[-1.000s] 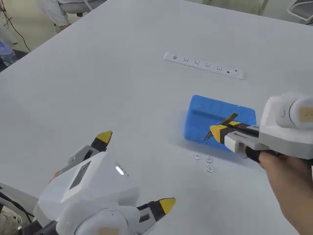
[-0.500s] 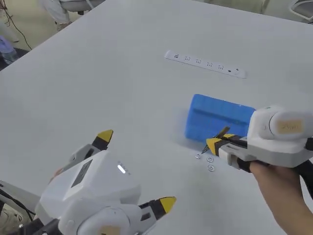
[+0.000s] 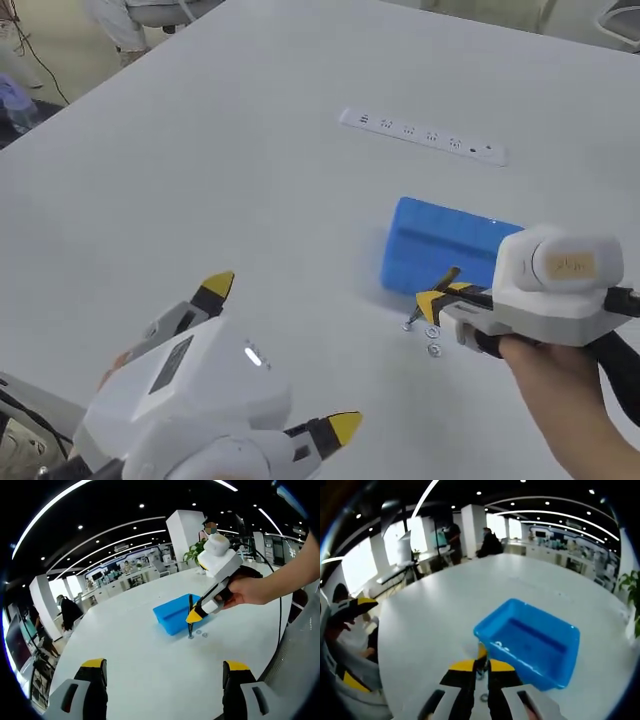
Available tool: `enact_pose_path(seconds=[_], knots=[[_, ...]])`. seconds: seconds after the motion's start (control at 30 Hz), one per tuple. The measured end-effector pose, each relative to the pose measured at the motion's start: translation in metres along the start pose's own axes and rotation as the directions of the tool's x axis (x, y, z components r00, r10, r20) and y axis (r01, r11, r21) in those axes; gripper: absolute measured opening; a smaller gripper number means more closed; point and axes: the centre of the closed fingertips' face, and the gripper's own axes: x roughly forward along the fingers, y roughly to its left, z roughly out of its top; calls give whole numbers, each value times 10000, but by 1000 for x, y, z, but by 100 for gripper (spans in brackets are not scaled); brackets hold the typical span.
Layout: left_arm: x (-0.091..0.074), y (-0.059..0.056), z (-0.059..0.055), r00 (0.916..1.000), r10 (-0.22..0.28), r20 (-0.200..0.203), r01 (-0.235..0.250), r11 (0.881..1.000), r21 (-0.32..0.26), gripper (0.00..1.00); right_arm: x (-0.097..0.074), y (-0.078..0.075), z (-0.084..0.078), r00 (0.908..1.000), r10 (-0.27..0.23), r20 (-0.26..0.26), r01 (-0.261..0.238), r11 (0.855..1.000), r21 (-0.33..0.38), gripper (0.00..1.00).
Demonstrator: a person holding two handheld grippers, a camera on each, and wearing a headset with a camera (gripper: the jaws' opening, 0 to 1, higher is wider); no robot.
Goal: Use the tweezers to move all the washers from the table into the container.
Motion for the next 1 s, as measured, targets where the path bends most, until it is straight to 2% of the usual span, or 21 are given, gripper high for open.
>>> enact_pose_path(seconds=[0.1, 0.3, 0.57, 0.7, 1.0], knots=[[0, 0, 0, 10000, 4, -16, -4, 10000, 16, 98, 1, -5, -2, 9999, -98, 31, 98, 9998, -158, 5], [0, -1, -1, 10000, 5, -42, -5, 10000, 54, 98, 1, -9, -4, 9992, -233, 322, 226, 9995, 232, 4], [0, -1, -1, 10000, 20, -80, -20, 10000, 81, 98, -1, -4, -2, 9994, -246, 263, 233, 9986, 474, 4], [0, -1, -1, 10000, -12, -78, 12, 10000, 32, 98, -1, -8, -2, 9997, -178, 192, 162, 9965, 819, 4], [1, -2, -2, 9999, -35, -103, 36, 9999, 122, 98, -17, -8, 13, 9983, -178, 563, 129, 9961, 876, 4]])
